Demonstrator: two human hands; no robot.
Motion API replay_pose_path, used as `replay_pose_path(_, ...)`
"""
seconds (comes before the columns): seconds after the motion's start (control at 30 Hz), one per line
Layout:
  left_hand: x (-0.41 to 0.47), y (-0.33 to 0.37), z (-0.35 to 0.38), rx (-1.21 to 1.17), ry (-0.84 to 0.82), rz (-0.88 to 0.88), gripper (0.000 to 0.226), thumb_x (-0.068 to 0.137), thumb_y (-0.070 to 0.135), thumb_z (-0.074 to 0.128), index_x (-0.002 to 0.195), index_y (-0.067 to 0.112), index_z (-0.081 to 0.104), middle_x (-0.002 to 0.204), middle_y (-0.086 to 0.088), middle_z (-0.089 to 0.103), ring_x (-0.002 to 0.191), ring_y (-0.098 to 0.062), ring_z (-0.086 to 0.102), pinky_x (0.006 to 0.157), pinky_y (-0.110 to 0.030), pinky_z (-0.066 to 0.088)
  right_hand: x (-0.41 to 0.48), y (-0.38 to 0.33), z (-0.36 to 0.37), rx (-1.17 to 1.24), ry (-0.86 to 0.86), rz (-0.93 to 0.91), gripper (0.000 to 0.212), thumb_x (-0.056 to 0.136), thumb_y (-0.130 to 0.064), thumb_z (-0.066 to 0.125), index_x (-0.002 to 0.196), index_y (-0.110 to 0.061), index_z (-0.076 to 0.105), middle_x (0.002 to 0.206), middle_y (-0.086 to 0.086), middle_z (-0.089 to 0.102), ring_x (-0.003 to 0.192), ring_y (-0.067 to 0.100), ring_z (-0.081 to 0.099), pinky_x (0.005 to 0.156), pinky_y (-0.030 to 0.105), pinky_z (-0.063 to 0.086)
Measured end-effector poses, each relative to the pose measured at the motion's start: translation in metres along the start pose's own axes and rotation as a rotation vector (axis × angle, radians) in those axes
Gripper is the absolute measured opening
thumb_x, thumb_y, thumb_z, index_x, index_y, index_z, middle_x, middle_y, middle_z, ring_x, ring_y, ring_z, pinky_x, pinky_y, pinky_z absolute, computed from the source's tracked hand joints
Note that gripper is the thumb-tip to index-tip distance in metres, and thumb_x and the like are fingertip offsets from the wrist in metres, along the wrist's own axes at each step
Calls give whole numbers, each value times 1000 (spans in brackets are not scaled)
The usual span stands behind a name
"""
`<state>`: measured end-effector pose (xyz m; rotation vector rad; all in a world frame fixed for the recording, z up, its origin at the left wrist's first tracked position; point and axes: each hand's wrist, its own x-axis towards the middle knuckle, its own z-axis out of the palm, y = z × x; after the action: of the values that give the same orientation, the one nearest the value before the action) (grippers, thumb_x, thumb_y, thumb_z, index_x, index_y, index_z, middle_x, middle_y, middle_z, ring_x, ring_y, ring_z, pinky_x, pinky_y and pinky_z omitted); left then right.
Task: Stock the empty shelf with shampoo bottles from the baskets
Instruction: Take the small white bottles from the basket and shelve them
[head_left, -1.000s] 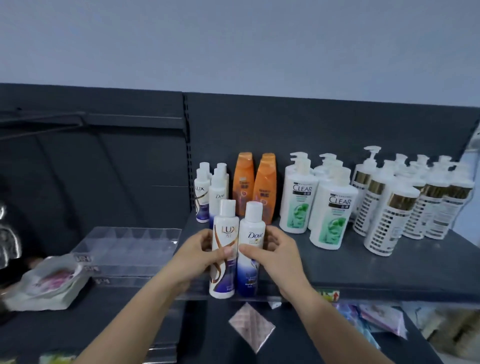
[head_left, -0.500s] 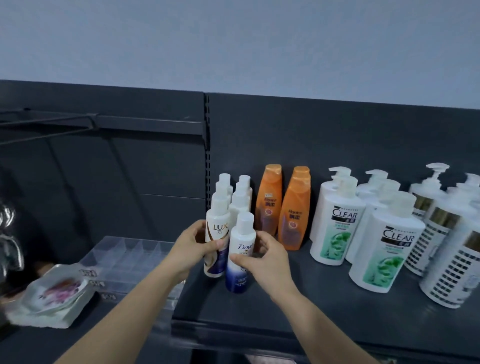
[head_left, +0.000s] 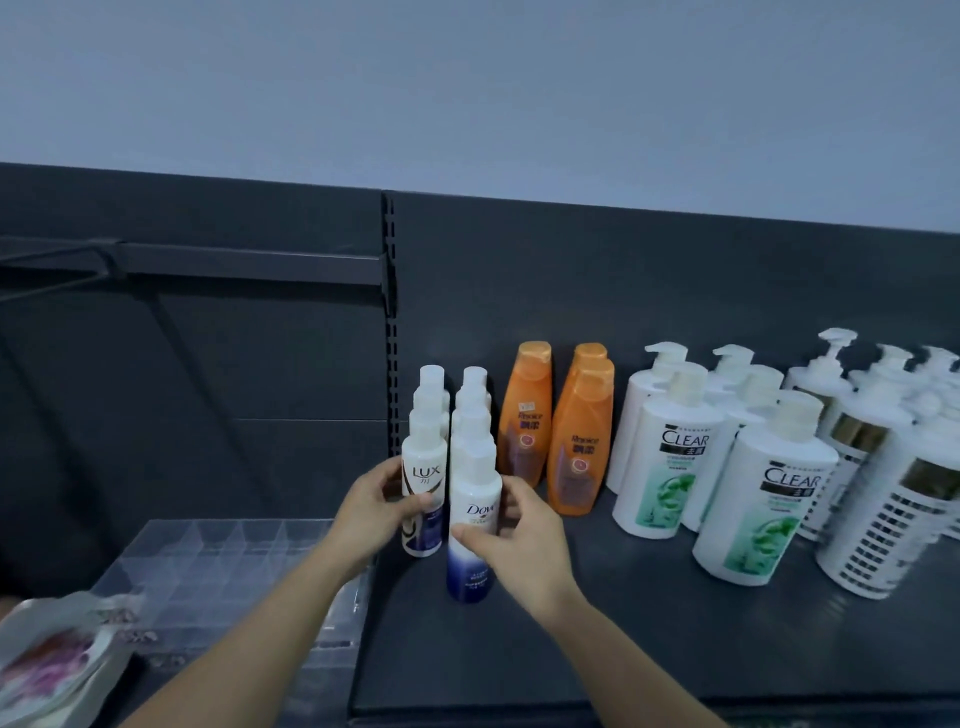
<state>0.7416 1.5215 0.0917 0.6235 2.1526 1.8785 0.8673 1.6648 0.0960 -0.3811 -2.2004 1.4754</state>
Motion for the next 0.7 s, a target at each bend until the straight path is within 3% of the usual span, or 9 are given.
replay_pose_path(0.2,13,-8,-1,143,6,62,43,79,12,77,119,20,62,110,5,69,103,-11,64,87,-29,50,4,1,6,-66,34,-22,46,73,-19,83,96,-49,56,98,-20,71,94,-3,66,87,29,57)
replay_pose_path(0.4,14,-6,-1,282,26,128,42,82,19,75,113,28,49,102,15,63,96,-4,60,71,-14,42,7,6,10,-118,45,-38,48,76,-23,81,105,-49,54,106,-17,70,101,1,66,91,34,56)
replay_pose_path(0.57,16,-7,-2,409,-3,161,44,86,27,70,124,25,49,115,7,56,105,-12,55,86,-30,46,5,5,12,-195,24,-38,54,79,-35,76,127,-37,51,118,-17,66,109,4,62,95,37,53)
replay_pose_path(0.7,18,-10,-6,490,-35,150,42,87,34,67,124,25,50,115,1,57,103,-13,55,89,-36,48,3,5,11,-305,7,17,54,82,-39,73,130,-32,49,122,-11,63,112,11,60,96,40,51)
